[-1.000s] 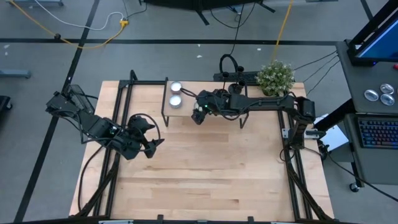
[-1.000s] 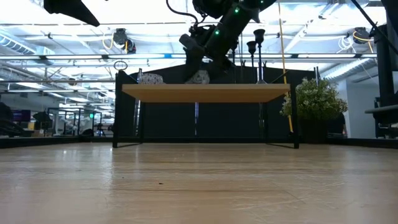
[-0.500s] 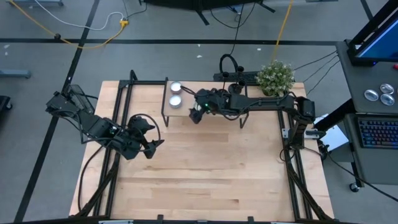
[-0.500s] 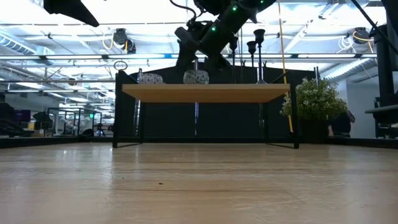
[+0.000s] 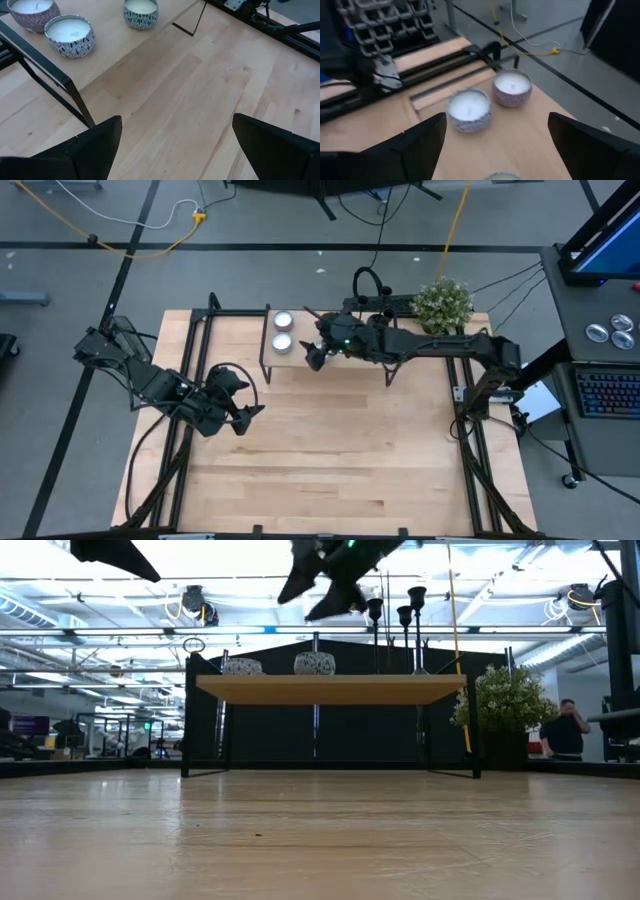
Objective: Pick & Place candle stick holders
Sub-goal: Put the blue patterned scented candle on the shelf
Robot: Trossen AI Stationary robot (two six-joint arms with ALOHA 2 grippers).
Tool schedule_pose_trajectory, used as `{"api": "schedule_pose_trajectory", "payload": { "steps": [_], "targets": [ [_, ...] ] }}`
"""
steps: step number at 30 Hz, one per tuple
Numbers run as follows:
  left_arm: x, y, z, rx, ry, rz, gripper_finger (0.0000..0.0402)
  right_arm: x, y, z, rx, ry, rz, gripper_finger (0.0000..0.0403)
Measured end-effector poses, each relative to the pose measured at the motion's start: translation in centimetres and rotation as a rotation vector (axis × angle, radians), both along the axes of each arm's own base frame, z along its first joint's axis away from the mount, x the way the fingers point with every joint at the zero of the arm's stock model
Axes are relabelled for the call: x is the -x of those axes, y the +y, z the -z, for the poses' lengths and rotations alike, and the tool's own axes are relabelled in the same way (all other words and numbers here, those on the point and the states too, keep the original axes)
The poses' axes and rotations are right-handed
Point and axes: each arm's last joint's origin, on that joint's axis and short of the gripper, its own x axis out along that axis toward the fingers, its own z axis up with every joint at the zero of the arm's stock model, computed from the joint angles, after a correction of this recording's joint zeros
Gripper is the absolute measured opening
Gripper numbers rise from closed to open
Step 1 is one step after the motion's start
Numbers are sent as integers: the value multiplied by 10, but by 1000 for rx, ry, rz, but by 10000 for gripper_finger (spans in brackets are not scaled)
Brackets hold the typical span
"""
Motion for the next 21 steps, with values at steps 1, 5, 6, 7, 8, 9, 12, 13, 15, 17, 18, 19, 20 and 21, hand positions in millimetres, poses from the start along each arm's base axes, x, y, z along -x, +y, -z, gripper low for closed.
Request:
{"api": "schedule_pose_trajectory", "payload": {
  "steps": [1, 5, 6, 7, 8, 9, 12, 13, 15, 17, 18, 19, 20, 21],
  "targets": [
    [0, 0, 0, 1, -3, 1, 387, 5, 2, -6, 0, -4, -6, 339],
    [-3, -1, -2, -15, -26, 23, 382, 19, 15, -26, 3, -32, -37, 338],
    [-3, -2, -3, -22, -33, 24, 381, 23, 19, -31, 5, -36, -46, 338],
    [-3, -1, -3, -34, -40, 19, 381, 27, 24, -36, 10, -45, -58, 336],
    [-3, -1, -4, -50, -47, 6, 382, 32, 28, -41, 16, -47, -71, 332],
    [-3, 0, -4, -67, -56, -11, 383, 37, 33, -45, 17, -40, -86, 325],
    [-3, 2, -6, -120, -93, -70, 387, 49, 49, -53, 18, -17, -129, 291],
    [-4, 2, -6, -132, -105, -84, 387, 54, 55, -54, 19, -1, -141, 276],
    [-5, 2, -8, -133, -137, -102, 385, 61, 67, -58, 32, 16, -150, 241],
    [-7, 1, -10, -123, -167, -111, 382, 69, 78, -61, 54, 31, -146, 201],
    [-8, 1, -11, -121, -180, -110, 380, 73, 85, -62, 68, 45, -142, 180],
    [-11, 1, -12, -124, -187, -107, 378, 76, 91, -63, 83, 53, -143, 159],
    [-15, 1, -13, -130, -199, -104, 376, 79, 97, -63, 97, 50, -139, 138],
    [-19, 0, -13, -146, -205, -94, 374, 83, 102, -63, 111, 51, -136, 116]
  ]
}}
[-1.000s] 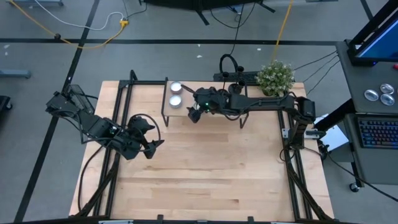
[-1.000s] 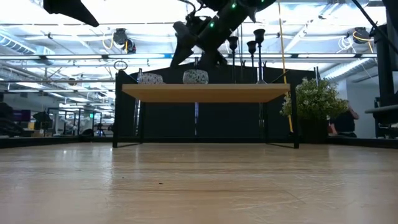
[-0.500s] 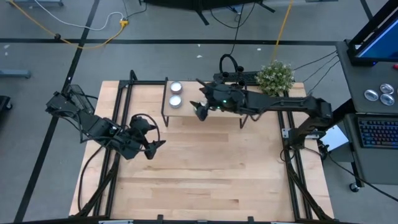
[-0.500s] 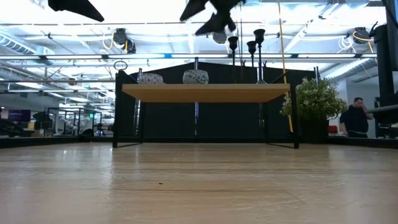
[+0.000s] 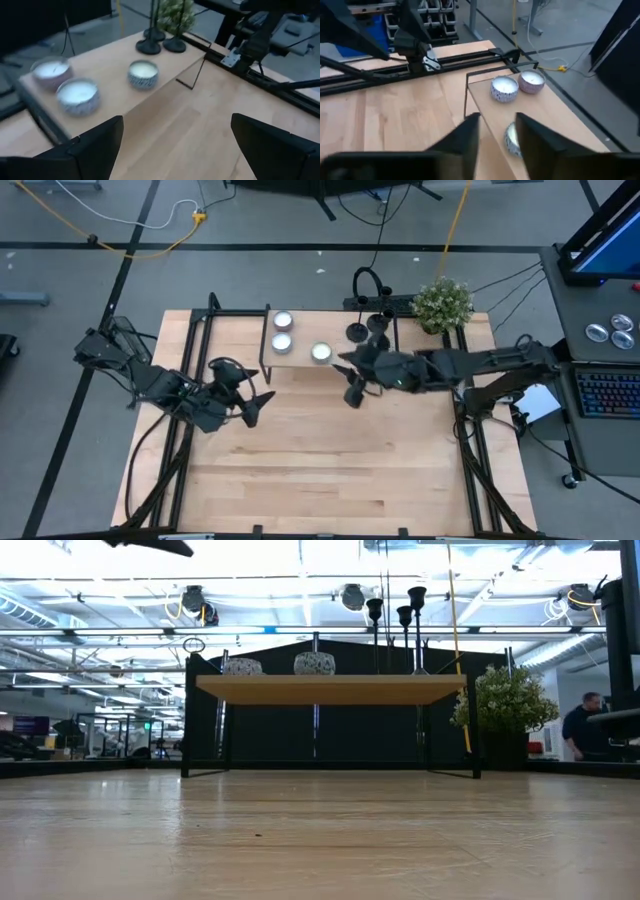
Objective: Pick & Place candle stick holders
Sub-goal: Put the blue patterned scented candle on the shelf
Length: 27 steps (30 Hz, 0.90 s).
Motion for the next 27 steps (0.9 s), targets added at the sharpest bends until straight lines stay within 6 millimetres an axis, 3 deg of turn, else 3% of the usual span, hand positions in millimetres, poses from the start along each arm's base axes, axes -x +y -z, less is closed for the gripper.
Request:
{"api": "schedule_pose_trajectory", "payload": {
  "steps": [4, 6, 10, 18, 27],
  "targets": [
    [-24, -4, 1, -103, 1, 66, 364, 20, 17, 7, 41, 5, 5, 32],
    [-40, -5, 4, -162, 16, 113, 361, 33, 23, 13, 46, 5, -6, 9],
    [-69, -1, 12, -267, 71, 167, 358, 59, 30, 22, -20, -82, -36, 15],
    [-119, 23, 23, -269, 138, 44, 360, 109, 31, 49, -120, -275, -109, 3],
    [-174, 40, 48, -203, 134, -150, 360, 135, 24, 73, -159, -336, -127, 1]
  ]
}}
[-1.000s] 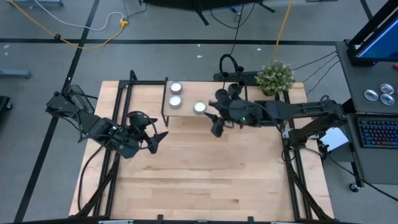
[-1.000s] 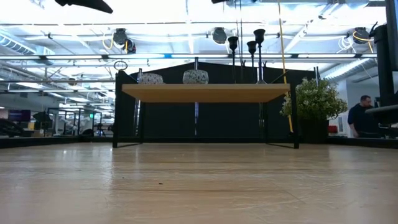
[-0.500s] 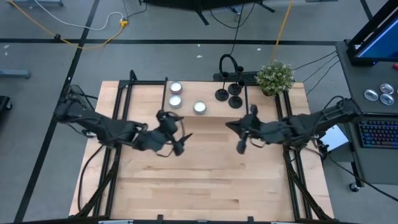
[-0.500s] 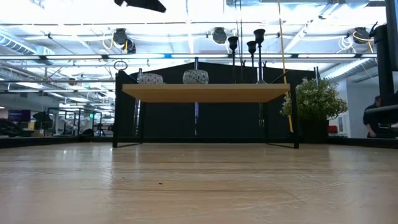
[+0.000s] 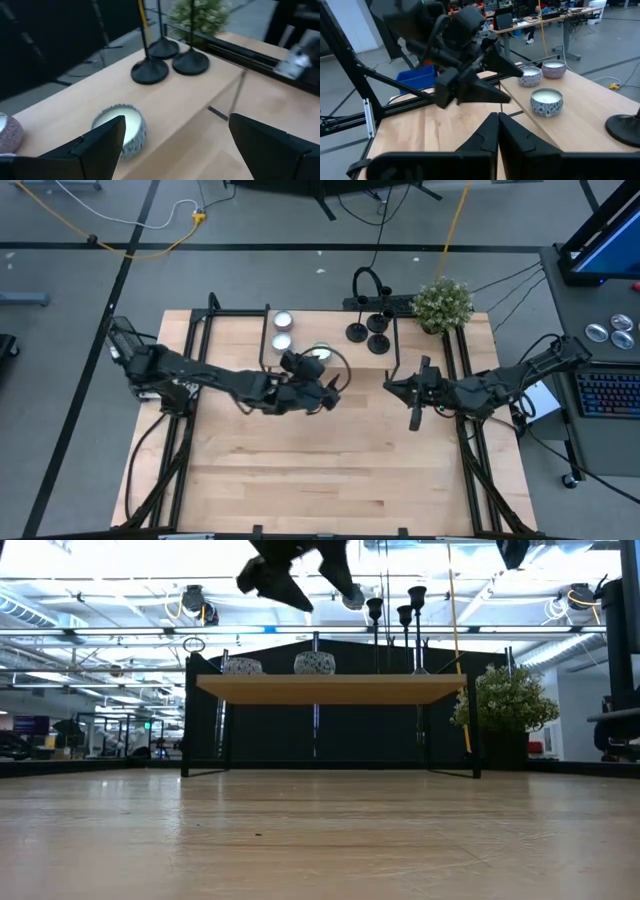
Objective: Pick & Place candle stick holders
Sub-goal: Put the blue patterned scented candle on the shelf
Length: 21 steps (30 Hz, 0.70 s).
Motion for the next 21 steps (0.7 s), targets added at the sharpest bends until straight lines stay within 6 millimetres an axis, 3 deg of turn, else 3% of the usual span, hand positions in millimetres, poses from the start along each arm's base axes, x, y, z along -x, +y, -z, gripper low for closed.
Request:
{"api": "schedule_pose_trajectory", "payload": {
  "steps": [7, 21],
  "targets": [
    [-21, 14, 13, -10, -3, -102, 361, 5, -2, -2, 17, -11, -32, 1],
    [0, 9, 31, 3, 10, -330, 361, 6, -2, 0, 31, 19, -33, 1]
  ]
}}
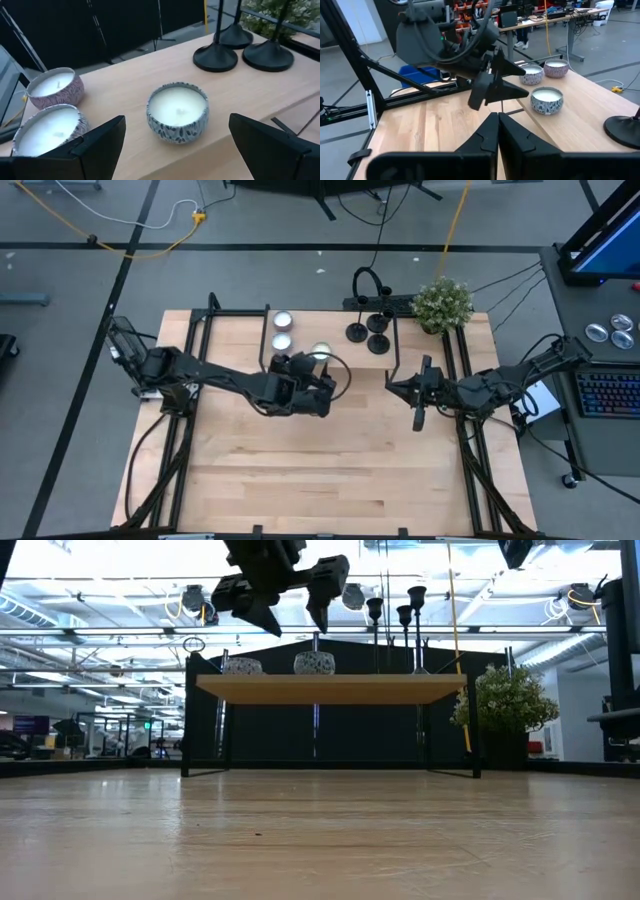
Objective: Pick & Place candle stick holders
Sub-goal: Put the blue patterned scented candle on the shelf
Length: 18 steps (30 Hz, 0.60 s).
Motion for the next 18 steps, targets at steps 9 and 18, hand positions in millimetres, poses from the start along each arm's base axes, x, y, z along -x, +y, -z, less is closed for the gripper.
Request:
{"api": "schedule_pose_trajectory", "payload": {
  "steps": [9, 18],
  "targets": [
    [-3, -12, 20, -33, -82, -4, 360, 0, 0, 1, 39, 16, -5, 1],
    [-8, -21, 29, -80, -60, 32, 361, 0, 0, 1, 114, 36, -17, 0]
  ]
}}
